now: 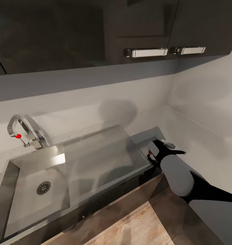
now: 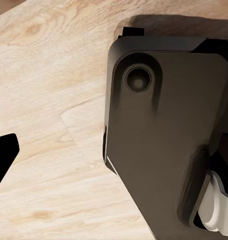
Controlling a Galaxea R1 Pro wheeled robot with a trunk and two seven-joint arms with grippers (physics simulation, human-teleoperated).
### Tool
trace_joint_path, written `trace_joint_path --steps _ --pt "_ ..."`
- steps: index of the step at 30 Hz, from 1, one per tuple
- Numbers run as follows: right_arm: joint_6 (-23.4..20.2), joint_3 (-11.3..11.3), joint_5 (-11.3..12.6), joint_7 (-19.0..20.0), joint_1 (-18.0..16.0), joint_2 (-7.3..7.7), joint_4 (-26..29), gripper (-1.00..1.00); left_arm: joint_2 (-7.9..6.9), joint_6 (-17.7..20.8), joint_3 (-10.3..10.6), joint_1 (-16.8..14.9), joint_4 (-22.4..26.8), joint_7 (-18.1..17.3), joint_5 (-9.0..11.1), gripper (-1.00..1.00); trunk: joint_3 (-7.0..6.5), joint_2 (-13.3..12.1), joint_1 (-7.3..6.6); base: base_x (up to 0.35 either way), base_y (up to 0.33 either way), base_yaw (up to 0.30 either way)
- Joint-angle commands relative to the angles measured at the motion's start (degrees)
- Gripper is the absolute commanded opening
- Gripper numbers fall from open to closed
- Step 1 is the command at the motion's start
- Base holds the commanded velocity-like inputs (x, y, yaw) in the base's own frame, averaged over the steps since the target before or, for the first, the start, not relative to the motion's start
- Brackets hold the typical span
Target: In the kitchen, take the Vidalia onion out of the sink, dice it on the chopping board with the paring knife, put the diced onion into the bowl on the countertop, then place both the paring knife and the chopping board into the sink.
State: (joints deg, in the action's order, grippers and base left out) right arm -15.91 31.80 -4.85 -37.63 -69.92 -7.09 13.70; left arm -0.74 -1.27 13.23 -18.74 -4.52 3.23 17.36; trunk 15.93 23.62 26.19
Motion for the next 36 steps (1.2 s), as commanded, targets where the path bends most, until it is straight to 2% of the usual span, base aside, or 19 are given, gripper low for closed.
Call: trace_joint_path --steps 1,27,28,36 --pt "-0.5 0.3 -0.5 -0.1 0.0 -0.05 0.1 1.0 0.03 -0.1 0.5 -0.1 -0.1 0.0 0.4 1.0 0.1 0.1 0.03 0.0 0.0 0.0" --pt "-0.7 0.3 -0.5 -0.2 0.0 -0.12 0.1 1.0 0.03 -0.1 0.5 -0.1 -0.1 0.0 0.4 1.0 0.1 0.1 0.03 0.0 0.0 0.0" --pt "-0.7 0.3 -0.5 -0.2 0.0 -0.12 0.1 -1.0 0.03 -0.1 0.5 -0.1 -0.1 0.0 0.4 1.0 0.1 0.1 0.03 0.0 0.0 0.0" --pt "-0.7 0.3 -0.5 -0.2 0.0 -0.03 0.1 -1.0 0.03 -0.1 0.5 -0.1 -0.1 0.0 0.4 1.0 0.1 0.1 0.03 0.0 0.0 0.0"
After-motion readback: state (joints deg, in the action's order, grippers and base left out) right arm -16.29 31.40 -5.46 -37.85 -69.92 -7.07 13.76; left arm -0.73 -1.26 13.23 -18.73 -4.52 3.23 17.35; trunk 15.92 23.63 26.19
